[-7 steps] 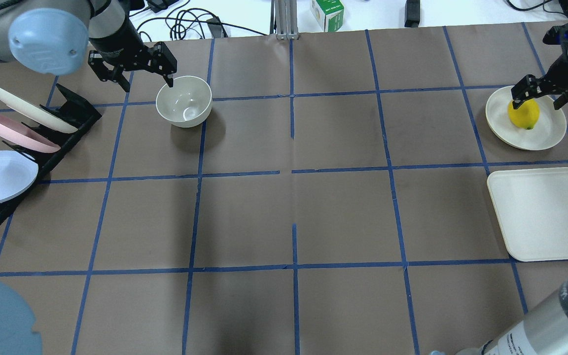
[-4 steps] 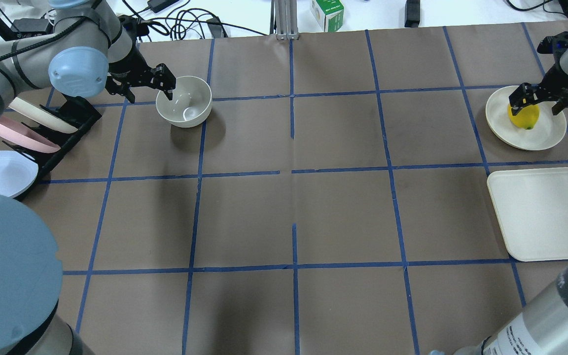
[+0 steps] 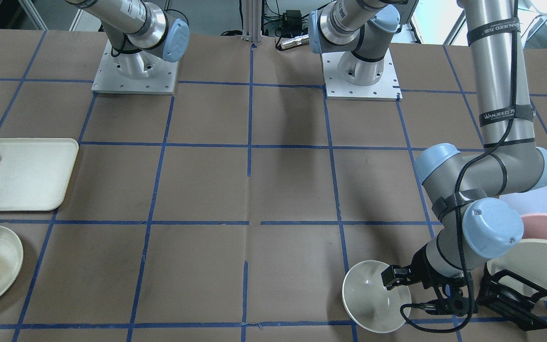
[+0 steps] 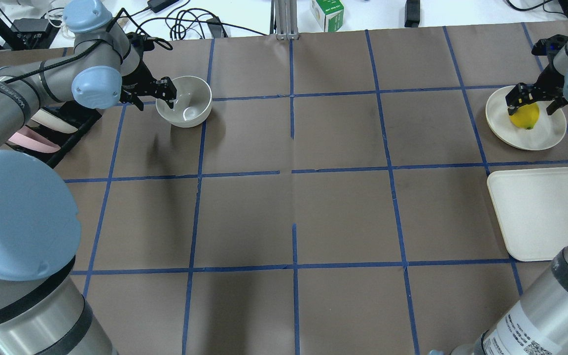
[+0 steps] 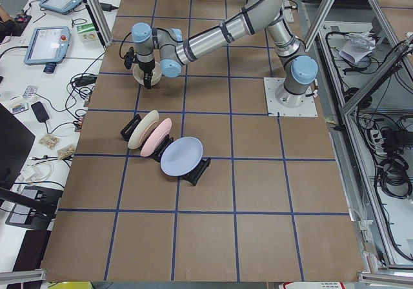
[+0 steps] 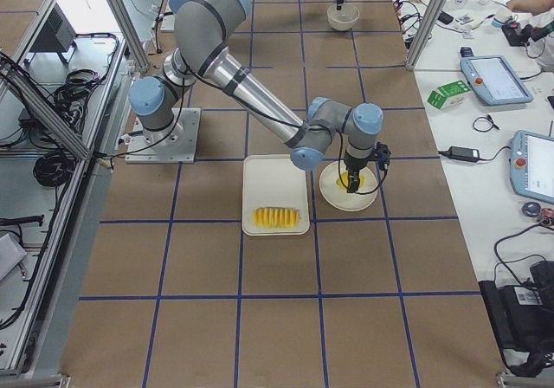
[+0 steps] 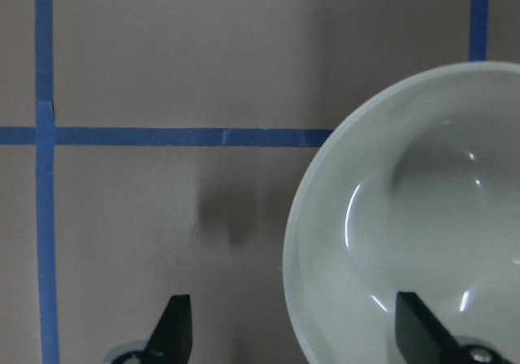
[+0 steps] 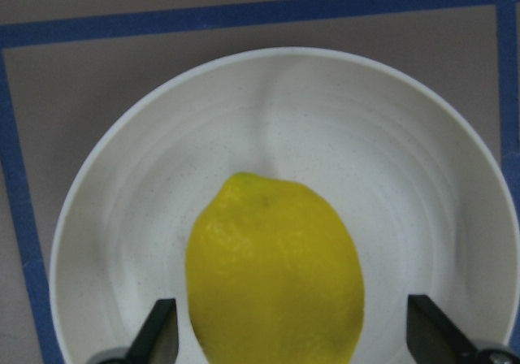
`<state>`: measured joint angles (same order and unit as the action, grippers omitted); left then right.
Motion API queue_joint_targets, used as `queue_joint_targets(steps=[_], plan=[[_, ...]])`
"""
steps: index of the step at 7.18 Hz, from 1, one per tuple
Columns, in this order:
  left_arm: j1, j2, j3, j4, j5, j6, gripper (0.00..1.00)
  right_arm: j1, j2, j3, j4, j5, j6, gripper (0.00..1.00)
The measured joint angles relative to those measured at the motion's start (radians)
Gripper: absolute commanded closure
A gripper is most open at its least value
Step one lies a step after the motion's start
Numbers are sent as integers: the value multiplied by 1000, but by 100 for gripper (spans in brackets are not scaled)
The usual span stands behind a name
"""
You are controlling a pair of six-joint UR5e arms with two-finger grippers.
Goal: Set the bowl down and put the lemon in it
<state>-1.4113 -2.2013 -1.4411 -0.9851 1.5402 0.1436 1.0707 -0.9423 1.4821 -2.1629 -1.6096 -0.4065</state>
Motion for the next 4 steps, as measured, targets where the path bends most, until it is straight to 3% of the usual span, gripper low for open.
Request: queue_joint_targets(steps=[1, 2, 3, 4], plan=[[0, -5, -1, 6, -2, 3, 100, 0, 1, -2, 16, 4, 3, 45], [0, -8, -4, 8, -4, 4, 100, 0, 2, -4, 23, 6, 5, 73], [0, -7, -5, 6, -12, 3, 100, 0, 1, -6, 27, 7, 7, 93], [0, -1, -5, 1, -21, 2, 100, 0, -1, -10, 31, 7, 8, 100]])
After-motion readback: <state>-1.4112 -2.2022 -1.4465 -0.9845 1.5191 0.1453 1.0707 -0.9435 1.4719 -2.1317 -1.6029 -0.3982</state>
